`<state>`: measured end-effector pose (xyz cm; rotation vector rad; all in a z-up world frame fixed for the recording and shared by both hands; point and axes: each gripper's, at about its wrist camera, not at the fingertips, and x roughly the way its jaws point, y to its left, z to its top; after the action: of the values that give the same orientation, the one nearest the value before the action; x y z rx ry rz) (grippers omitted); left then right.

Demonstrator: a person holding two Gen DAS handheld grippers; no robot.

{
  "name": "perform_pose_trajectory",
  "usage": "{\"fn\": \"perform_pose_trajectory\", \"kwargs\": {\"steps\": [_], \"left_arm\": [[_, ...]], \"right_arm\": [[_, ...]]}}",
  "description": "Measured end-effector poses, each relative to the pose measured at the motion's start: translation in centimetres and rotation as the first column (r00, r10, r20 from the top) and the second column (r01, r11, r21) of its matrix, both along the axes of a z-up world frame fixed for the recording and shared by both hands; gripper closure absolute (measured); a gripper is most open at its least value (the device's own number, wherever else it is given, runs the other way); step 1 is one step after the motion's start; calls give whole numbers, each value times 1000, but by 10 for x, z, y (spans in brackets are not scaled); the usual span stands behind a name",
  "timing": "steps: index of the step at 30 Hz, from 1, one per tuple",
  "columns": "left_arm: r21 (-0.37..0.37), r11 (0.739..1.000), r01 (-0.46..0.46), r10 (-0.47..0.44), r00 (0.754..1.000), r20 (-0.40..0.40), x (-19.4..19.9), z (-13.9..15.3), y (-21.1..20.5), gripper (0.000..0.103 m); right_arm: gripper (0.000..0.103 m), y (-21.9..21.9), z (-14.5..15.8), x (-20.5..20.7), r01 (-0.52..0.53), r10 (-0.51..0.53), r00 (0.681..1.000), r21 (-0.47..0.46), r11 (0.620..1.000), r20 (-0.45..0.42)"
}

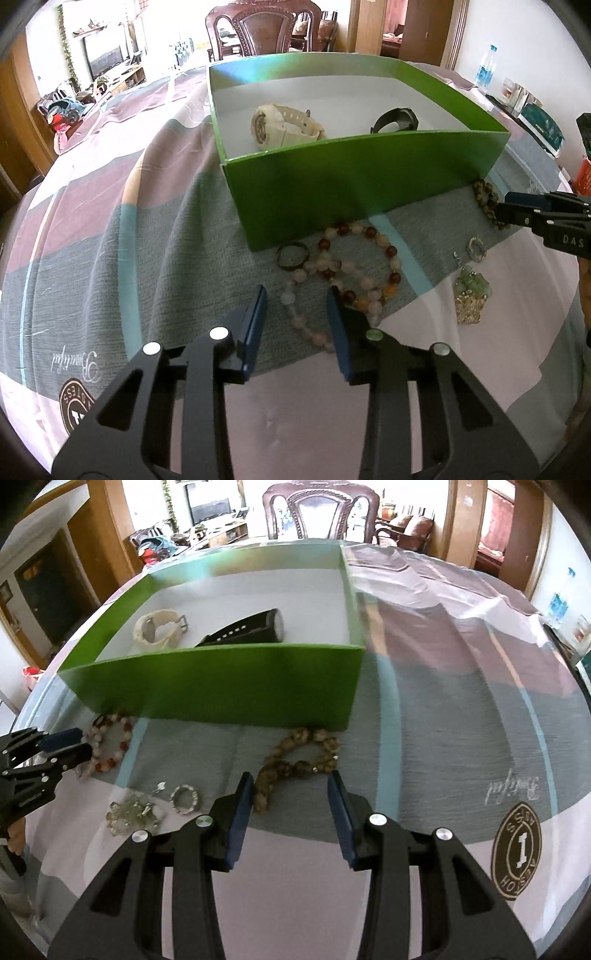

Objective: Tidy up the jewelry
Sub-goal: 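Withdraw both tools from the box back toward the remaining jewelry, then close the right tool on the wooden bead bracelet while the left tool reaches the pink bead bracelet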

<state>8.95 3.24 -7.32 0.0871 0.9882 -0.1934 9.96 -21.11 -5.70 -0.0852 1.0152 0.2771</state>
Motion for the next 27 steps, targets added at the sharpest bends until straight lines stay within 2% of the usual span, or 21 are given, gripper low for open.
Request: {"fn": "perform_pose_trajectory", "kwargs": {"steps": [2,6,7,9,15,17,18,20,21,22,27], "left_arm": [[-6,1000,-1,1,1000,3,0,0,0,68],[-44,999,10,-10,1000,4,2,0,2,57],[-46,999,12,-12,1000,5,2,0,1,56],[-49,999,17,-16,1000,9,3,-1,0,52],[-75,997,17,-16,1000,11,4,-1,2,51],[-78,997,16,-15,1000,11,4,-1,2,51],[-86,996,16,-15,1000,10,4,-1,2,52],[-103,995,17,-17,1000,7,5,0,3,53],[-111,994,19,-19,1000,5,5,0,3,53],[-120,993,21,-21,1000,2,5,0,3,53],[-159,986,42,-45,999,-16,6,1,-3,53]], "right_arm": [[62,-5,-1,3,15,-15,1000,3,1000,3],[60,-10,-4,8,25,-25,1000,34,999,-11],[50,-11,-4,9,28,-27,1000,49,998,-10],[38,-14,-4,11,52,-52,999,68,996,4],[38,-25,-11,19,127,-127,992,61,990,4],[39,-21,-12,19,117,-117,993,10,993,20],[44,-17,-13,18,110,-109,994,-22,994,32],[55,-11,-14,15,90,-86,995,-66,994,58],[66,-8,-13,13,64,-61,996,-61,996,58],[72,-5,-13,11,40,-37,998,-58,997,57],[75,6,-13,5,6,6,995,-128,992,99]]}}
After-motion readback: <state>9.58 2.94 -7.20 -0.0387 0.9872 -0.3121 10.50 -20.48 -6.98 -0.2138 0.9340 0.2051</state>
